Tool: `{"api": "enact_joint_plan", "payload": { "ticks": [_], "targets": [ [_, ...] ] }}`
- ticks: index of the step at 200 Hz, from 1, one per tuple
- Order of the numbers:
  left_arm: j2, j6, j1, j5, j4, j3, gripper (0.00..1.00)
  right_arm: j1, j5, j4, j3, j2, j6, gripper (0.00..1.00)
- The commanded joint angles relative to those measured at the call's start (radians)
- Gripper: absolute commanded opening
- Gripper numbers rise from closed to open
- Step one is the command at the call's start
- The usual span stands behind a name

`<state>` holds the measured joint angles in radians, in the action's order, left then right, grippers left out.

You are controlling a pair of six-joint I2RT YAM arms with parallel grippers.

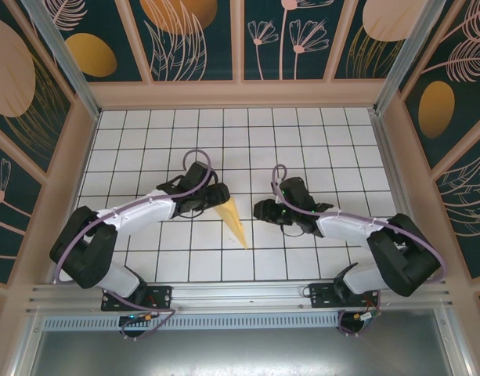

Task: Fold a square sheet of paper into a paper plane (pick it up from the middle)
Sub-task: Move a paper plane to the center of the table.

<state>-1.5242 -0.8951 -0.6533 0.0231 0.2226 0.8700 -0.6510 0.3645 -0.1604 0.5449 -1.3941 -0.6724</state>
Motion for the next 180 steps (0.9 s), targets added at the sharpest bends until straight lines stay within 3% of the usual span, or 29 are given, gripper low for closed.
{"api": "enact_joint_plan", "payload": {
  "ticks": [1, 53, 117, 180],
  "targets": [
    [-0.048, -0.022, -0.019, -0.035, 0.108, 0.044, 0.66, -0.013, 0.04, -0.047, 0.017, -0.041, -0.016, 0.38],
    [-0.125, -0.016, -0.047, 0.014, 0.092, 0.092, 0.66, -0.059, 0.047, -0.024, 0.087, -0.119, 0.019, 0.4],
    [-0.008, -0.037, -0.047, -0.027, 0.083, -0.029, 0.37, -0.107, 0.066, -0.026, 0.13, -0.199, 0.037, 0.42],
    [0.001, -0.041, -0.048, -0.026, 0.072, -0.054, 0.2, -0.134, 0.083, -0.024, 0.16, -0.256, 0.048, 0.44]
  ]
}}
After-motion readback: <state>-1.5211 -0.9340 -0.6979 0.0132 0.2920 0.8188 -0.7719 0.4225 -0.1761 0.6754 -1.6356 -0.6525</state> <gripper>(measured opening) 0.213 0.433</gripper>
